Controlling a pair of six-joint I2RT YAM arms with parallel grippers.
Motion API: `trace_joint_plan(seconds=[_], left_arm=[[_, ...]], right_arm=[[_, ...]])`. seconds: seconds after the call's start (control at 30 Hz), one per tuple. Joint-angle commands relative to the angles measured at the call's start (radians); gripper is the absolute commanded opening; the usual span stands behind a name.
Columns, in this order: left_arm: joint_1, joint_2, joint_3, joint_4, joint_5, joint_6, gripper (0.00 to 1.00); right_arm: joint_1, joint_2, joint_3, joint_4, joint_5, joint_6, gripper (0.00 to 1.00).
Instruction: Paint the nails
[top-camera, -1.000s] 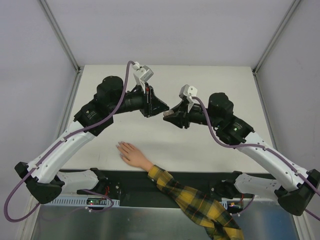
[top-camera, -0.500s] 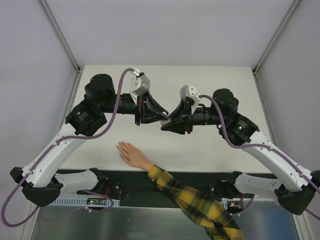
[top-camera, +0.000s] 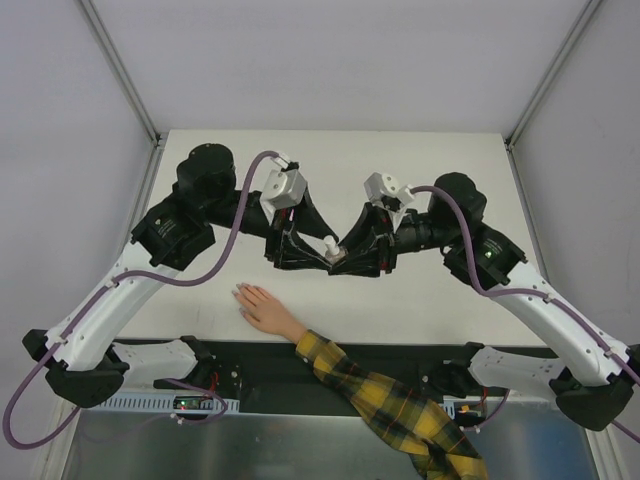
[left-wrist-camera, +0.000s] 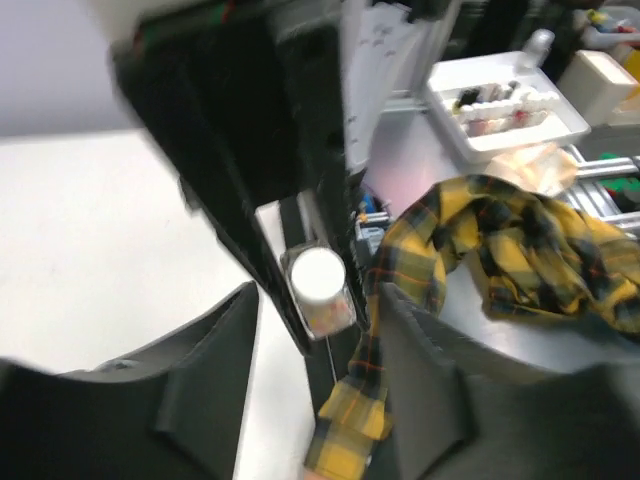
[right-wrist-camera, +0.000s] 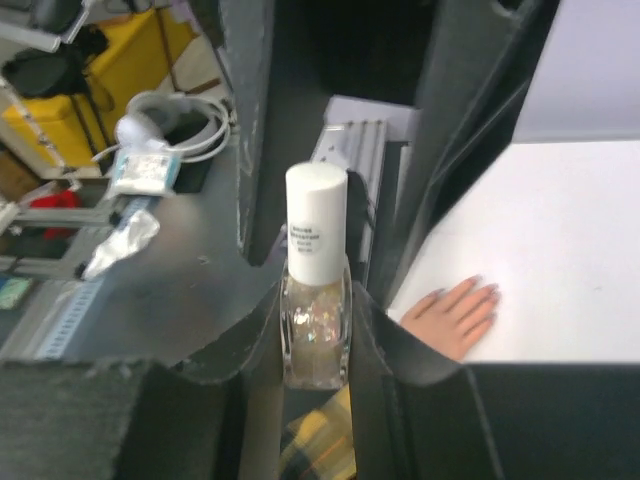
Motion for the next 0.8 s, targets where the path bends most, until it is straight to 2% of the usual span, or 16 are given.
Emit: trace_joint_plan(seconds=[0.0,0.07,0.1,0.13,0.17,0.23,0.27,0.33,0.4,0.47,0.53,0.6,0.63,0.67,0.77], left_arm=[[-0.01,-0.034,0.049,-0.138,-0.352,-0.084,0.64],[-0.01,-0.062,0.061,-0.129,-0.466,-0.13,0.72],[-0.012,-0.076,0.064,-0.124,-0.5,-0.155,0.88],[-0.01,-0.096,0.069,-0.118,-0.556,-0.169,0.99],[-0.01,-0.105,0.067,-0.11,-0.578,-0.186,0.99],[-0.01,-0.143,0.04,-0.063,-0.662,-0.267,0.99],[-0.012,-0.158,0.017,-0.031,-0.76,-0.305,0.96],[-0.015,-0.203,-0.061,0.038,-0.825,-0.409,0.86],[-0.023,-0.227,-0.12,0.185,-0.868,-0.474,0.82],[-0.058,-0.223,-0.158,0.268,-0.91,-0.474,0.75],[-0.088,-0.194,-0.139,0.284,-0.992,-0.436,0.75],[-0.118,-0.179,-0.129,0.319,-1.05,-0.394,0.74],[-0.121,-0.174,-0.128,0.333,-1.062,-0.388,0.73],[-0.122,-0.169,-0.125,0.342,-1.068,-0.379,0.67],[-0.127,-0.143,-0.111,0.342,-1.072,-0.374,0.65]], right_arm=[[-0.01,-0.056,0.072,0.123,0.151,-0.12,0.0],[-0.01,-0.06,0.054,0.086,0.219,-0.138,0.0],[-0.009,-0.059,0.049,0.083,0.242,-0.144,0.0],[-0.009,-0.06,0.043,0.083,0.284,-0.151,0.0],[-0.007,-0.06,0.04,0.081,0.312,-0.157,0.0],[0.005,-0.065,0.04,0.071,0.422,-0.176,0.0],[0.012,-0.067,0.037,0.066,0.47,-0.18,0.0],[0.051,-0.068,0.037,0.063,0.641,-0.203,0.0],[0.095,-0.059,0.042,0.066,0.795,-0.219,0.0],[0.149,-0.027,0.064,0.054,0.964,-0.237,0.0],[0.18,-0.004,0.095,0.054,1.085,-0.24,0.0],[0.195,0.021,0.121,0.046,1.122,-0.25,0.0],[0.197,0.025,0.129,0.043,1.141,-0.25,0.0],[0.2,0.033,0.135,0.035,1.148,-0.253,0.0],[0.201,0.048,0.155,0.028,1.153,-0.251,0.0]])
